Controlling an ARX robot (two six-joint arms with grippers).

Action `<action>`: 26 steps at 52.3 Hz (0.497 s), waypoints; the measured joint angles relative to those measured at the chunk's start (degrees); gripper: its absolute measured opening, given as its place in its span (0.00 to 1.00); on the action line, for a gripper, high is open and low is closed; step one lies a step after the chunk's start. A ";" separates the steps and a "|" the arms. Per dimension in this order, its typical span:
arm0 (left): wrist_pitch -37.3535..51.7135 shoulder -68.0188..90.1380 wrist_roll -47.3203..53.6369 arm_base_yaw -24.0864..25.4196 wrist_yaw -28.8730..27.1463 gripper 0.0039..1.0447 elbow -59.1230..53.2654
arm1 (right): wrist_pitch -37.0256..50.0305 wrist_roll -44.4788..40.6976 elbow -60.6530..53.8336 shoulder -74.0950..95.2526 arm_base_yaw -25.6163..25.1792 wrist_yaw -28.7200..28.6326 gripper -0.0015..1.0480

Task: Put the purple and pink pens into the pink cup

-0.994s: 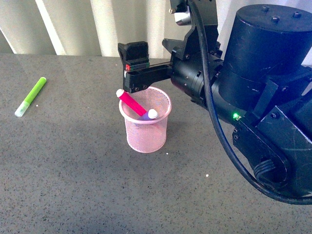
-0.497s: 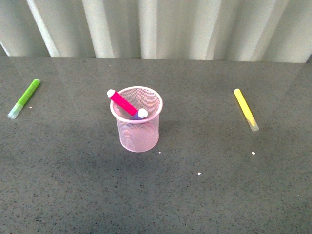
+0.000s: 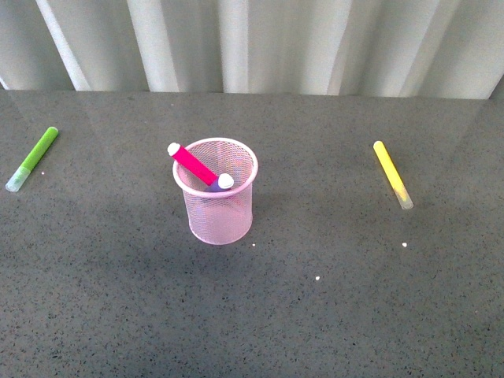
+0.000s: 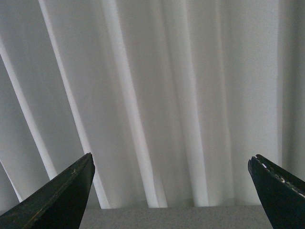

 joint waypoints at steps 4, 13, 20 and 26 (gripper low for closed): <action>0.00 0.02 0.00 0.00 0.00 0.94 0.00 | 0.87 0.00 0.00 1.01 -0.04 -0.92 0.93; 0.00 0.04 0.00 0.00 -0.04 0.94 0.00 | -22.12 -9.84 0.15 -7.28 2.64 12.50 0.70; 0.00 0.00 0.00 0.00 0.00 0.94 0.00 | -23.28 -13.31 -4.26 -11.08 5.33 13.68 0.41; 0.00 0.00 0.00 0.00 -0.02 0.94 0.00 | -24.90 -13.84 -6.71 -14.88 5.33 13.90 0.22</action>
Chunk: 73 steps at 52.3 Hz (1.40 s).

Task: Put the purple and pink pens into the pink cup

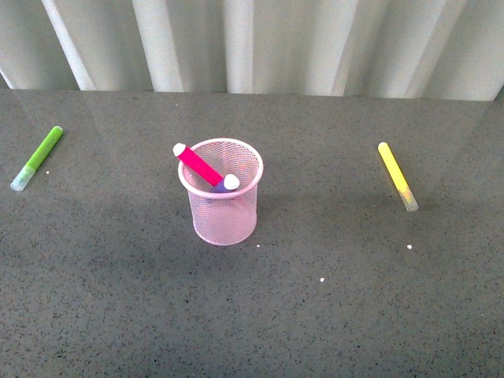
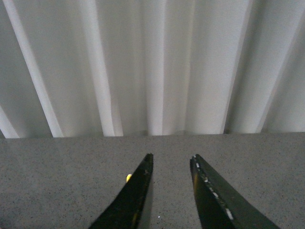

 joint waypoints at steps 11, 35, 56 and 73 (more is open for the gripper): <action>0.00 0.00 0.00 0.00 0.00 0.94 0.00 | -1.16 -0.37 -4.79 -7.08 0.00 -0.02 0.03; 0.00 0.00 0.02 0.00 0.02 0.94 0.00 | -17.94 -0.35 -6.91 -26.47 0.00 0.00 0.03; 0.00 0.00 0.00 0.00 0.00 0.94 0.00 | -30.53 -0.35 -6.97 -39.74 0.00 0.13 0.03; 0.00 0.00 0.00 0.00 0.00 0.94 0.00 | -36.26 -0.35 -6.97 -45.55 0.00 0.15 0.03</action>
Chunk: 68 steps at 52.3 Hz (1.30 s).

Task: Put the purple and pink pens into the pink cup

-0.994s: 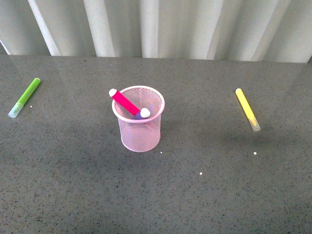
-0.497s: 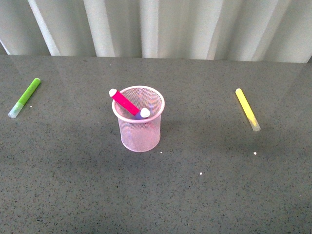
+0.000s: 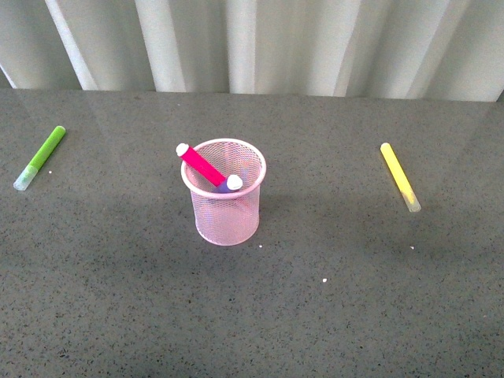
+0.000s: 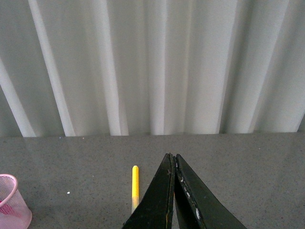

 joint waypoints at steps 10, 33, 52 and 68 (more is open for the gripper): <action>0.00 0.00 0.00 0.00 0.02 0.94 0.00 | -2.82 0.00 0.00 -2.84 0.00 0.00 0.03; 0.00 0.00 0.00 0.00 0.02 0.94 0.00 | -13.68 0.00 0.02 -13.33 0.00 0.04 0.13; 0.00 0.00 0.00 0.00 0.00 0.94 0.00 | -13.68 0.00 0.02 -13.33 0.00 0.04 0.67; 0.00 0.00 0.00 0.00 0.02 0.94 0.00 | -13.68 0.02 0.02 -13.33 0.00 0.02 0.93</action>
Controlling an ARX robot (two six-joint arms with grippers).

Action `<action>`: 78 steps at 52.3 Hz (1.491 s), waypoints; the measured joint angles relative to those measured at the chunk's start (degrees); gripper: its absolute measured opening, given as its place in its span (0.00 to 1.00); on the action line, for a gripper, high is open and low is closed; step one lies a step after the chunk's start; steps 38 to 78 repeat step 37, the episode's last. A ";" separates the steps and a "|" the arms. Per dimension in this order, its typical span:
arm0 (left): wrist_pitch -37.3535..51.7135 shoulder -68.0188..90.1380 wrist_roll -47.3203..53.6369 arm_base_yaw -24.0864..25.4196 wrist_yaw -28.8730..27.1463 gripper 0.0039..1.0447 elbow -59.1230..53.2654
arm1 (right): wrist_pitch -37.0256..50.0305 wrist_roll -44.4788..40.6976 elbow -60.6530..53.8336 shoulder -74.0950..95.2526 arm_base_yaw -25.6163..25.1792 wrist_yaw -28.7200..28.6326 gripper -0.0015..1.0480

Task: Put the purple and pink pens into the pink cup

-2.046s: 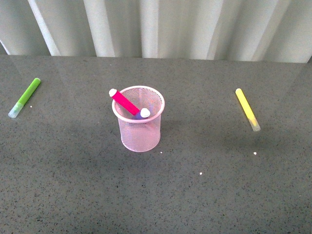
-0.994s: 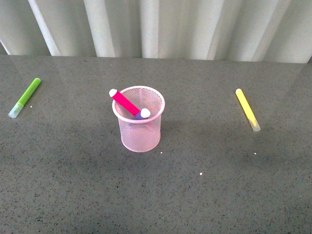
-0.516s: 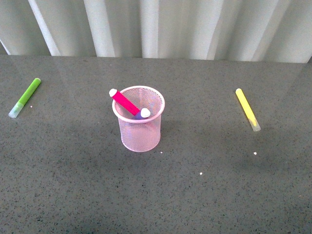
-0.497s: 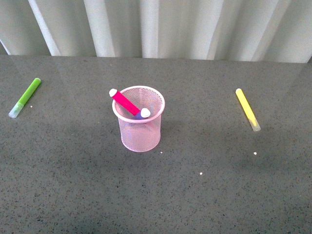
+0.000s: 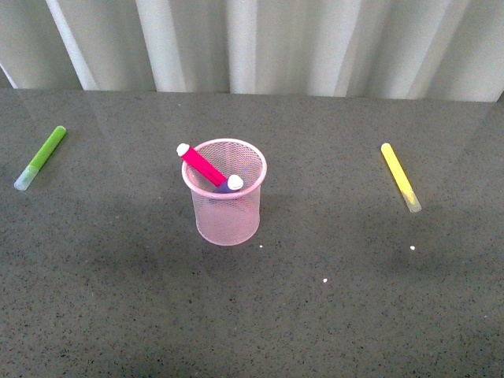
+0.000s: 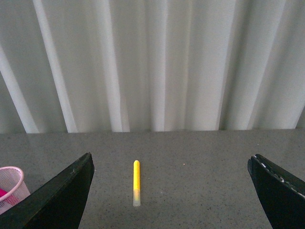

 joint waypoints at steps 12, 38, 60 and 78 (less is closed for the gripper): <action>0.00 0.00 0.00 0.00 0.00 0.94 0.00 | 0.00 0.00 0.00 0.00 0.00 0.00 0.93; 0.00 0.00 0.00 0.00 0.00 0.94 0.00 | 0.00 0.00 0.00 0.00 0.00 0.00 0.93; 0.00 0.00 0.00 0.00 0.00 0.94 0.00 | 0.00 0.00 0.00 0.00 0.00 0.00 0.93; 0.00 0.00 0.00 0.00 0.00 0.94 0.00 | 0.00 0.00 0.00 0.00 0.00 0.00 0.93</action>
